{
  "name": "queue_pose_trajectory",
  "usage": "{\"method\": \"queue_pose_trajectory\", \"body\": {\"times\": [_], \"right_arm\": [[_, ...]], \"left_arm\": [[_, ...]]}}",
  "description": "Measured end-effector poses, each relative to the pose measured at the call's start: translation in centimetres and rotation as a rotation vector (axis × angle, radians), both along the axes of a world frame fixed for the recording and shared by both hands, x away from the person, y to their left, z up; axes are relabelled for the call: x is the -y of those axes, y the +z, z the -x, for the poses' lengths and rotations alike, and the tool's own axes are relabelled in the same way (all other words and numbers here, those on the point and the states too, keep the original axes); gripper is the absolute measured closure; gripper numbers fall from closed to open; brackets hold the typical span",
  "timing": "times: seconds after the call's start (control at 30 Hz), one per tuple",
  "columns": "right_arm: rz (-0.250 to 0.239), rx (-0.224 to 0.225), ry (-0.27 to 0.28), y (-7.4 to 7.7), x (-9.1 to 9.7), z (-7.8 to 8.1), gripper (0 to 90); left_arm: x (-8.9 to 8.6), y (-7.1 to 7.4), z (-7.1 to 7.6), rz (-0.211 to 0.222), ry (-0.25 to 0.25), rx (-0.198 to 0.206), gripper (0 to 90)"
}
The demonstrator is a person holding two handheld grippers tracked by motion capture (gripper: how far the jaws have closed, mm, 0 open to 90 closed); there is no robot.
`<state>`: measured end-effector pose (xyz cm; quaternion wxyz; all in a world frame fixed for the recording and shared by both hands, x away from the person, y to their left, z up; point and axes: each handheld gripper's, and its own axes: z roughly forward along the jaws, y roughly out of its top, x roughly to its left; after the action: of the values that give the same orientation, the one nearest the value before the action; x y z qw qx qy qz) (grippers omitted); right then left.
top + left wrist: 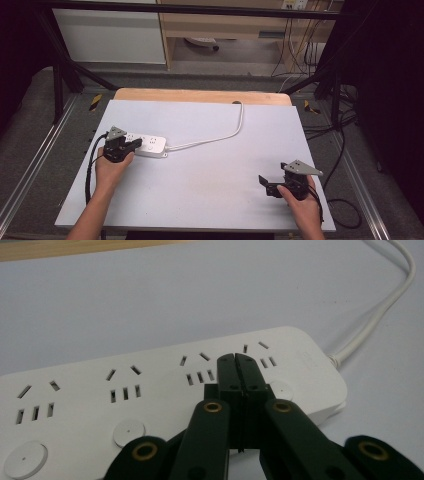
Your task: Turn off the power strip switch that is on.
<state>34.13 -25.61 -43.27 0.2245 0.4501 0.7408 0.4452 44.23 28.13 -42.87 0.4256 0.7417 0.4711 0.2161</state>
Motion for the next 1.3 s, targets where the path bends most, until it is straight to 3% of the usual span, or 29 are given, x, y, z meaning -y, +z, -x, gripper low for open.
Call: {"method": "queue_pose_trajectory", "body": {"times": [0.47, 0.5, 0.67, 0.97, 1.3], "right_arm": [[0.002, -0.001, 0.0, -0.01, 0.01, -0.01, 3.1], [0.002, -0.001, 0.0, -0.01, 0.0, 0.0, 3.1], [0.002, 0.0, -0.001, -0.01, -0.02, 0.0, 3.1], [0.0, 0.001, -0.001, 0.02, 0.03, 0.01, 3.1], [0.002, 0.0, 0.001, 0.01, -0.03, 0.03, 3.1]], "left_arm": [[0.04, 0.17, 0.1, 0.017, -0.003, 0.026, 90.0], [0.07, 0.18, 0.08, 0.015, 0.0, 0.029, 85.9], [0.11, 0.33, 0.16, 0.023, -0.002, 0.046, 83.6], [0.2, 0.64, 0.33, 0.043, 0.001, 0.077, 71.8], [0.21, 0.94, 0.55, 0.062, -0.004, 0.137, 55.5]]}}
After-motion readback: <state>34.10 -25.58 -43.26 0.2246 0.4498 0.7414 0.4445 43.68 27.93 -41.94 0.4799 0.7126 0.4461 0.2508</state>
